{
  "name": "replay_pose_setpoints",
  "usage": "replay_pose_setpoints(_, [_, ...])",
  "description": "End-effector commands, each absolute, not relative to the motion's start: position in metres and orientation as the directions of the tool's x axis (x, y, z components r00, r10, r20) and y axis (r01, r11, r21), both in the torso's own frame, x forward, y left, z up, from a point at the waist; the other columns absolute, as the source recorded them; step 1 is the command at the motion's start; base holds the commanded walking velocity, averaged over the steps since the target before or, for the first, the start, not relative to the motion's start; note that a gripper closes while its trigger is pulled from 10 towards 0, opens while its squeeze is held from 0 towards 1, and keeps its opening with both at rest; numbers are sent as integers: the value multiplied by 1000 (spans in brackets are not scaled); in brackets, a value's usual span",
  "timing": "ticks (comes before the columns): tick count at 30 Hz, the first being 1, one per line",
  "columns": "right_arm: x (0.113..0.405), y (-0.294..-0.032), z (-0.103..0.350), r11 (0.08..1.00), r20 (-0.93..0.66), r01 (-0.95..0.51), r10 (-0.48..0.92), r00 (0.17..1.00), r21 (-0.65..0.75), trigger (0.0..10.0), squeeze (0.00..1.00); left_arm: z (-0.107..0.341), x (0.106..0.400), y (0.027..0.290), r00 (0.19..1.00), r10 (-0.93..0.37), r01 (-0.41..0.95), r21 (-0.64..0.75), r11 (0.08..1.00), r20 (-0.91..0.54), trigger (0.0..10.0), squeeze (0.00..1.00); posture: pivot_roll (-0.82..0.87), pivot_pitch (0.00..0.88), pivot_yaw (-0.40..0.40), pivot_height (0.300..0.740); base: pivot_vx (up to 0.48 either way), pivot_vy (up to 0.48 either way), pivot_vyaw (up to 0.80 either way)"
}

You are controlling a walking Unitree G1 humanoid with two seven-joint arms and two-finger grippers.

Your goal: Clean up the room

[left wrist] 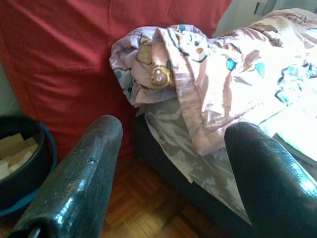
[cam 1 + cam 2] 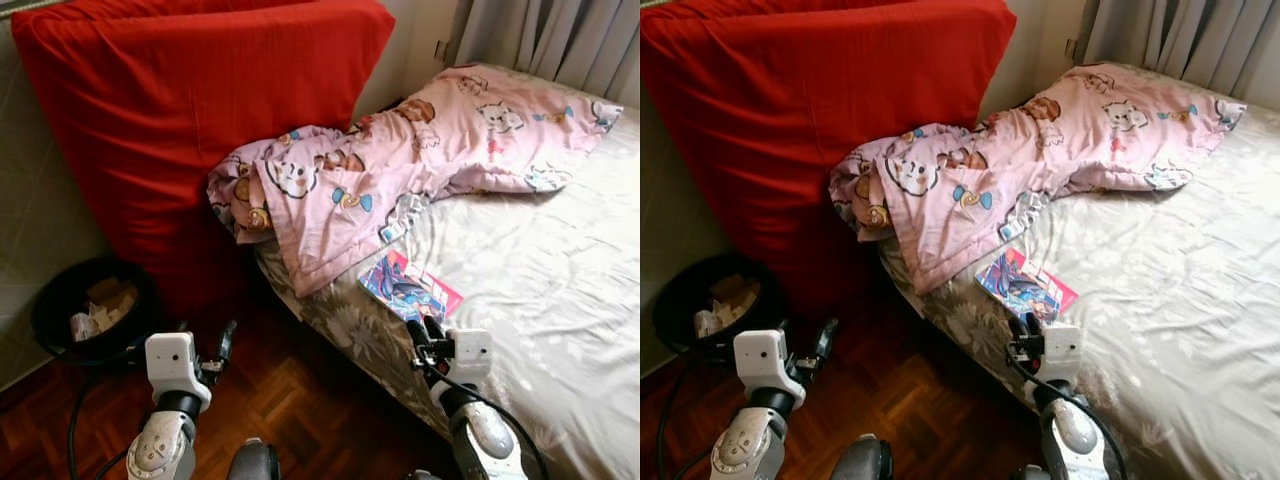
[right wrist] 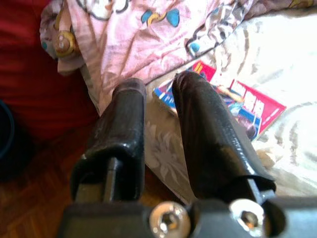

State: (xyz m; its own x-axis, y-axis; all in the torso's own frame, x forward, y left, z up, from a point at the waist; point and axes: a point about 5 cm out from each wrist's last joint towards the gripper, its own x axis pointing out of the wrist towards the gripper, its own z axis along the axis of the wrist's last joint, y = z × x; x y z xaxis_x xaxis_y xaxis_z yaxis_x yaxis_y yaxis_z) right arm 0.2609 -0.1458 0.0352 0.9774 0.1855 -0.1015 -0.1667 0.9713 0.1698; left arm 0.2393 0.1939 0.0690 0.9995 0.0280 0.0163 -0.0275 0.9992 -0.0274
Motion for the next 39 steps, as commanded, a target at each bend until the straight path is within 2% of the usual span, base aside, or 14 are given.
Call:
replay_pose_setpoints(1, [258,-148,32,973,-115,-151,172,978,173,10000,0,68,237,194,1000,24,-24,-33,999,3,10000,0,-50,75,35,641,341,0,0])
replay_pose_setpoints(21, [261,-146,33,972,-115,-151,173,978,178,10000,0,69,237,194,999,39,-39,-42,998,6,10000,0,-39,102,21,641,340,0,0])
replay_pose_setpoints(35, [261,-144,29,974,-147,-146,172,974,172,10000,0,68,235,192,999,36,-36,-46,998,2,10000,0,-37,124,13,641,0,0,0])
replay_pose_setpoints(39, [261,-142,26,975,-173,-148,177,969,168,10000,0,68,235,191,999,35,-35,-48,998,-1,10000,0,-32,131,10,627,0,0,0])
